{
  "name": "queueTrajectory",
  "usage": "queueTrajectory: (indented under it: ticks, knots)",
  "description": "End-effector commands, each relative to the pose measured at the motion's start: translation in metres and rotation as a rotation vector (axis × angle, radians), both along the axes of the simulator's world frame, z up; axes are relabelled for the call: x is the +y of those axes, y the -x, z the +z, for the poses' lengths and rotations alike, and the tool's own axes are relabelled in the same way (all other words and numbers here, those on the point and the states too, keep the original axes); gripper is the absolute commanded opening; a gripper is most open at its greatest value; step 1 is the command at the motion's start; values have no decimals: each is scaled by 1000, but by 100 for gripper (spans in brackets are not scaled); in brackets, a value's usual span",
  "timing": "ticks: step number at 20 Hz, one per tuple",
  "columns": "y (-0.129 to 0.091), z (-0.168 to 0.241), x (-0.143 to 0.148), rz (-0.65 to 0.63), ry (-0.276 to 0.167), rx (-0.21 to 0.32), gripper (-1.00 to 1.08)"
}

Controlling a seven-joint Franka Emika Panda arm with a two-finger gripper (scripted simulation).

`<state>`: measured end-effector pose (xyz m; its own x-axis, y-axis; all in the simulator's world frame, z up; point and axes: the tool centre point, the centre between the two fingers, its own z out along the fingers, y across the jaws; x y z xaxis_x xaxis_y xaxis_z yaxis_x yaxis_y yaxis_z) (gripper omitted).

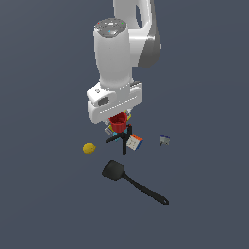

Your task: Pick up a designated object from a clutter of objects.

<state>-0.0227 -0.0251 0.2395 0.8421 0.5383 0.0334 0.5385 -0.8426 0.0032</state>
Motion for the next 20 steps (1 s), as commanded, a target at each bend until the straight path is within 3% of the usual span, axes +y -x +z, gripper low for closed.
queueTrajectory:
  ticks: [1, 10, 20]
  knots:
    - [-7, 21, -23, 0, 1, 3, -100]
    - [-33, 86, -97, -4, 7, 14, -100]
    - [-56, 139, -156, -7, 13, 24, -100]
